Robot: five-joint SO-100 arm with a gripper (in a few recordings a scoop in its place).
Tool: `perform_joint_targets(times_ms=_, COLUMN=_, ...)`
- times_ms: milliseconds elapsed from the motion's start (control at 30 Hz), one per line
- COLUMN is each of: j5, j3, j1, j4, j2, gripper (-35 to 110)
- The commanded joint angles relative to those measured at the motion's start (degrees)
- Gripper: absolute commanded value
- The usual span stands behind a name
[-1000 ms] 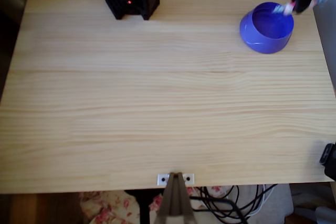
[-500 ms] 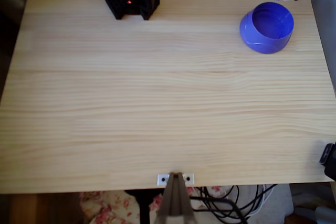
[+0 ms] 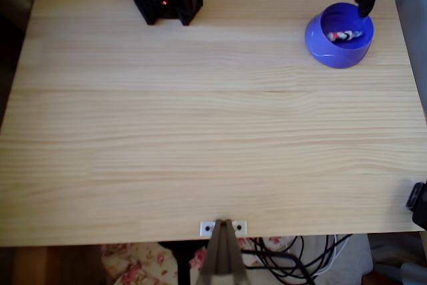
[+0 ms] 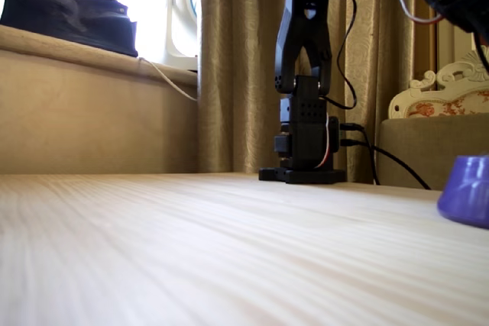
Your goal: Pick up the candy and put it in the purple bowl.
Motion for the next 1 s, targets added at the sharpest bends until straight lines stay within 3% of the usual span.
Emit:
perform_joint_targets(times_ms=0, j5=-0.2, j3=-0.2, j1=0.1, j4=-0.9, j2=9.0, gripper=9)
perform_joint_targets(times_ms=267, j5=1.1, j3=-5.4, j1=11.6, j4=4.8, j2=12.9, gripper=1)
perform_joint_targets(times_ms=433, j5=9.6, j3=-10.6, j1=25.5, j4=8.8, j2=14.2, gripper=1)
perform_joint_targets(times_ms=633, j5=10.7, j3=-11.2, j1=44.3, j4=18.8, j2=16.5, gripper=1)
perform_joint_targets(times_ms=967, j5=15.0, j3=24.4, j1=72.4, j4=-1.4, j2=37.1, gripper=-1)
